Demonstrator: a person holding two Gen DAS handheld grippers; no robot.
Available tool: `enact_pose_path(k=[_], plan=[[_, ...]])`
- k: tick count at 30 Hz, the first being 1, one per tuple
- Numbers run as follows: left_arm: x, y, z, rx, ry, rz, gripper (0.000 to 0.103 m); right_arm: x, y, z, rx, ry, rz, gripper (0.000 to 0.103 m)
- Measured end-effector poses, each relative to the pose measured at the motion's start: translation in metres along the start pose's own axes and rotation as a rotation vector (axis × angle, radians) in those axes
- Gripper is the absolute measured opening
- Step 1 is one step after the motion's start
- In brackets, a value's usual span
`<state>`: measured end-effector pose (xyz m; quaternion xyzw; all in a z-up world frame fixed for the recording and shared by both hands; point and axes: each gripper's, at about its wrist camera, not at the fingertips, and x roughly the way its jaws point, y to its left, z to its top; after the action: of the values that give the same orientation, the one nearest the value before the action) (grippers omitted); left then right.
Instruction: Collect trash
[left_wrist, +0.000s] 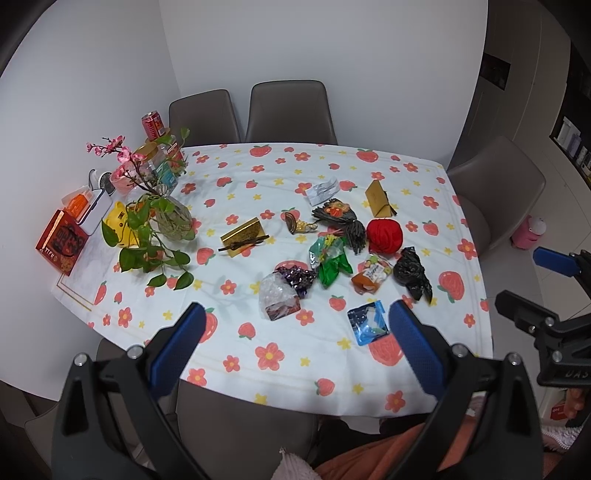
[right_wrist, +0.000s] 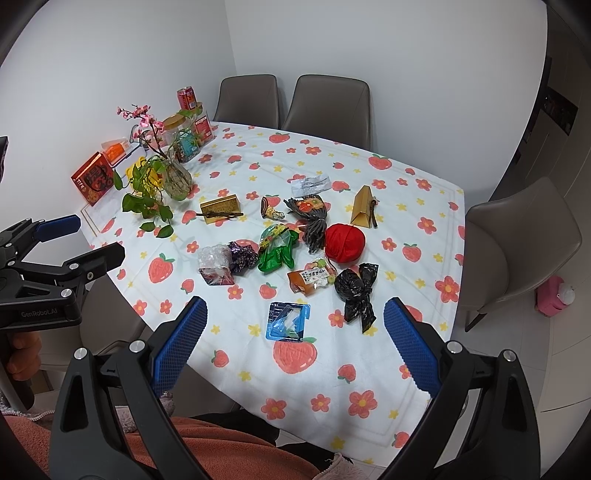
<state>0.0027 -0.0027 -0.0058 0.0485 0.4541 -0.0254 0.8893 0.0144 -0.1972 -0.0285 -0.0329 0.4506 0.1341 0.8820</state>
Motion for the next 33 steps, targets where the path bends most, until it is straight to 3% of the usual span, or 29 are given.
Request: enact_pose_path(k=[24, 33], plan=[[0.004, -0.001, 0.004, -0.003, 0.002, 0.0, 0.099, -0.005, 0.001, -0.006, 0.0, -0.002, -0.002, 0.093], [0.029, 0.004, 0.008, -0.023, 0.025, -0.013, 0.099, 0.019, -0.003, 0.005, -0.02, 0.023, -0.02, 0.093]])
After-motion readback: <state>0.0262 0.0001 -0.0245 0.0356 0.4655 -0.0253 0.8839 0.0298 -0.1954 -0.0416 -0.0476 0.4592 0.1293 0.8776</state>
